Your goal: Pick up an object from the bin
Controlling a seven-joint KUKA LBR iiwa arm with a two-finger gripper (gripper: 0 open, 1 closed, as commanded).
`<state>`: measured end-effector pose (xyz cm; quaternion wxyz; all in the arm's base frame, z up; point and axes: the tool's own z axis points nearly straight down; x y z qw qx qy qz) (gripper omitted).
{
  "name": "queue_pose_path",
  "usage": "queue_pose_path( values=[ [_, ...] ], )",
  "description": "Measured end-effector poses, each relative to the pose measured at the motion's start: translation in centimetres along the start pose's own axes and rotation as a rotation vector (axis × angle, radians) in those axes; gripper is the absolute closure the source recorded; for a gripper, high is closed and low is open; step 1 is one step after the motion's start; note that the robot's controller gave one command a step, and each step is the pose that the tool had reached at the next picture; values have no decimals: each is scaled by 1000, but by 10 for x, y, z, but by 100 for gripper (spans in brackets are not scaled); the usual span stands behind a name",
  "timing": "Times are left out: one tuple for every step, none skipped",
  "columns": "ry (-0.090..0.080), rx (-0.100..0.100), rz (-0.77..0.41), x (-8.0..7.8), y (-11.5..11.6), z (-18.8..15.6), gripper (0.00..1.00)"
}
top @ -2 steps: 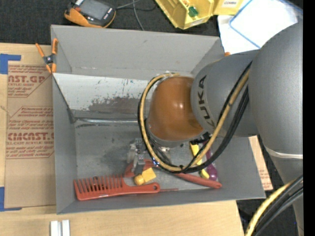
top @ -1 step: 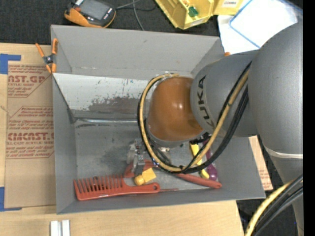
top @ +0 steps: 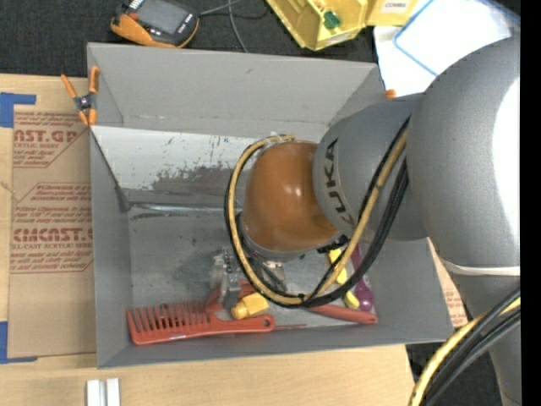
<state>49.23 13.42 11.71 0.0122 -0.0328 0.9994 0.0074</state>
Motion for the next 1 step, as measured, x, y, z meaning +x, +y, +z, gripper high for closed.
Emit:
queue_pose_path(
  values=[
    [0,-1,27,-3,-3,-11,100]
  ],
)
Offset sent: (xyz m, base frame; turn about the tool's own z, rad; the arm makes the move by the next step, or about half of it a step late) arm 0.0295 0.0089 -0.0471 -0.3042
